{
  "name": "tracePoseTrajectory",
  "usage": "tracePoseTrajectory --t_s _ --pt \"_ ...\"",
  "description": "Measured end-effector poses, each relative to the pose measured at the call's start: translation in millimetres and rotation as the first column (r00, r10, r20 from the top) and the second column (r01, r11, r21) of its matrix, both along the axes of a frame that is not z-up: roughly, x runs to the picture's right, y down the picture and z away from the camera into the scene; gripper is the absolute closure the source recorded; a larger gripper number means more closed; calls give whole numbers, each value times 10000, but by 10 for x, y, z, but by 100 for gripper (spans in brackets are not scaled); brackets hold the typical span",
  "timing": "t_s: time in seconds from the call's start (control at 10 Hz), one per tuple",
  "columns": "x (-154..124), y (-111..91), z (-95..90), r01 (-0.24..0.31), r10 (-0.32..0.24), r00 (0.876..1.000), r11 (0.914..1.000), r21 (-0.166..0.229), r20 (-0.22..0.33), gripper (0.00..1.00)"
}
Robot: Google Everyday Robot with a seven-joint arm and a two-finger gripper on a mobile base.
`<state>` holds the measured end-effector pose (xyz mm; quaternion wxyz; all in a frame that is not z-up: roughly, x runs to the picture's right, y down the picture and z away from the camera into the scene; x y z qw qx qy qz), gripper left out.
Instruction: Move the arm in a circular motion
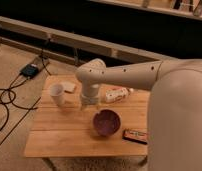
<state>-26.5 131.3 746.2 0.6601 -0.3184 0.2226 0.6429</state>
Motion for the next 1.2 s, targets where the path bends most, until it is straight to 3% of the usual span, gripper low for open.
tracePoseTrajectory --t_s 0.3,0.5,0.8,1.2 --pt "457 -57 23 -818 840 9935 9962 312 -772 35" --pt "690 -275 95 -1181 1260 9856 9902 740 -1131 35" --pt "714 -613 236 -976 1109 9868 9888 1128 -1183 35" --pt "417 -752 314 -498 563 9964 9937 1001 -639 35"
